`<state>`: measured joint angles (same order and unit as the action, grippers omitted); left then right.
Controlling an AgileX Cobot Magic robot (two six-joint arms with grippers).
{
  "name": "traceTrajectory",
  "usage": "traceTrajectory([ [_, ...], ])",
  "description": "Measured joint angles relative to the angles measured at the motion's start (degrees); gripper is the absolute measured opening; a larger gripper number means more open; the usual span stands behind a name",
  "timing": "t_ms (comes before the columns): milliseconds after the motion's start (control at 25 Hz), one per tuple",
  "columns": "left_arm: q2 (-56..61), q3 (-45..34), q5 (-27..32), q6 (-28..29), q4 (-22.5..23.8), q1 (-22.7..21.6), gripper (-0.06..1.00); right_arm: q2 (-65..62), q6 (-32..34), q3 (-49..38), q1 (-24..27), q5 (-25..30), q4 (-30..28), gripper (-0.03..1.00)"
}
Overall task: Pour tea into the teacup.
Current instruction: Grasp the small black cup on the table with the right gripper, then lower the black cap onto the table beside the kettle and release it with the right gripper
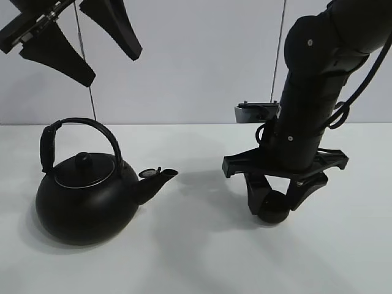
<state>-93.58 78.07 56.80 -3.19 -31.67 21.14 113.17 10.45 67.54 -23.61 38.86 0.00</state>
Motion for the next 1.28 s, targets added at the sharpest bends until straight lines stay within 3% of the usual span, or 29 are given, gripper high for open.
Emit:
traceTrajectory([
  [600,0.00,0.00,0.00,0.00,0.00,0.00,0.50,-1.73,-0.66,0.24,0.00,2.43,0.00,0.40],
  [880,0.00,0.00,0.00,0.00,0.00,0.00,0.50,-3.81,-3.20,4.89,0.00,7.19,2.87,0.40],
  [1040,0.00,0.00,0.00,0.00,0.00,0.00,0.50,-3.81,-6.77,6.59,-0.84,6.66,6.84,0.40],
  [1280,0.00,0.00,0.00,0.00,0.00,0.00,0.50,-1.93,-7.76,6.86,-6.10,3.26,7.82,0.40],
])
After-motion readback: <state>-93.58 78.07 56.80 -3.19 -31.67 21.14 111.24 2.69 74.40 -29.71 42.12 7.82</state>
